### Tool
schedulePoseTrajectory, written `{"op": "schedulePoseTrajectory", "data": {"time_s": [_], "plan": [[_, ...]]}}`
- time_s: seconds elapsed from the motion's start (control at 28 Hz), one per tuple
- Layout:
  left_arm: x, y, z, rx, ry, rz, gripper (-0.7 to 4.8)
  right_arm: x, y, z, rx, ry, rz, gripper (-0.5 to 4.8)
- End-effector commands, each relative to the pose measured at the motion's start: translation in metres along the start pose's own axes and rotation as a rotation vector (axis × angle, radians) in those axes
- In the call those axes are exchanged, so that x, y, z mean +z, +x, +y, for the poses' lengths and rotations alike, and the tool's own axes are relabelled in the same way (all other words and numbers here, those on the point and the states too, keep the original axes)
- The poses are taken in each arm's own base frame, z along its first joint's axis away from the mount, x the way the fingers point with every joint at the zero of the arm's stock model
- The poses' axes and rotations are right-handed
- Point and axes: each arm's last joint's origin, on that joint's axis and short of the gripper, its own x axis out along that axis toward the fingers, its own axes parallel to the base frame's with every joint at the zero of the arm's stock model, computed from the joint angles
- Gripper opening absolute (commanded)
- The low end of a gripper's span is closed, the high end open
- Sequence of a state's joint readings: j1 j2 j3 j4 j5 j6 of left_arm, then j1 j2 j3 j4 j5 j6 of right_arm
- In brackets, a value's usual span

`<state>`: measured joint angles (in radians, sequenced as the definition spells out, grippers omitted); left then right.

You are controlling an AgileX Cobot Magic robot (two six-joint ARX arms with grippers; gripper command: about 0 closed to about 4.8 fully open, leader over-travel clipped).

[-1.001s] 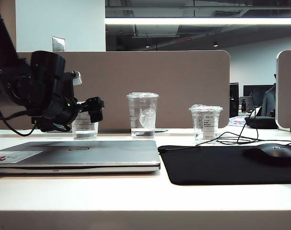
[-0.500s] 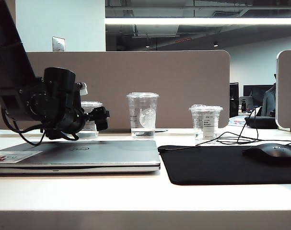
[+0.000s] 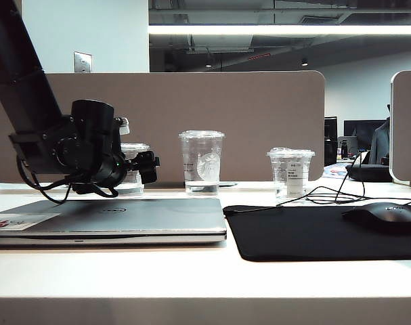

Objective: Pick up the coffee cup on the left and place it on the left side of the laptop.

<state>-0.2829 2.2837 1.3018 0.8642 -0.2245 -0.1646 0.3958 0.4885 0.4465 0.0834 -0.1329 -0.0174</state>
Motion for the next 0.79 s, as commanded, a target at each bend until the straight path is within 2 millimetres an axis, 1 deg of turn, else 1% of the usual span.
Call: {"op": "schedulePoseTrajectory", "data": {"time_s": [0.04,0.43,0.68,0.79], "plan": [[0.001,0.005,-0.001,-0.001,0.015,-0.014,4.79,0.005,0.0,0.0,0.003,-0.006,-0.027,-0.02],[-0.001,0.021,-0.004,-0.004,0.029,-0.038,4.79,0.004,0.0,0.0,0.004,-0.006,-0.024,-0.02],[0.0,0.023,-0.004,-0.006,0.028,-0.04,4.78,0.004,0.0,0.0,0.004,-0.005,-0.019,-0.02],[0.0,0.023,-0.004,-0.007,0.028,-0.04,4.25,0.003,0.0,0.0,0.004,-0.004,-0.013,-0.02]]}}
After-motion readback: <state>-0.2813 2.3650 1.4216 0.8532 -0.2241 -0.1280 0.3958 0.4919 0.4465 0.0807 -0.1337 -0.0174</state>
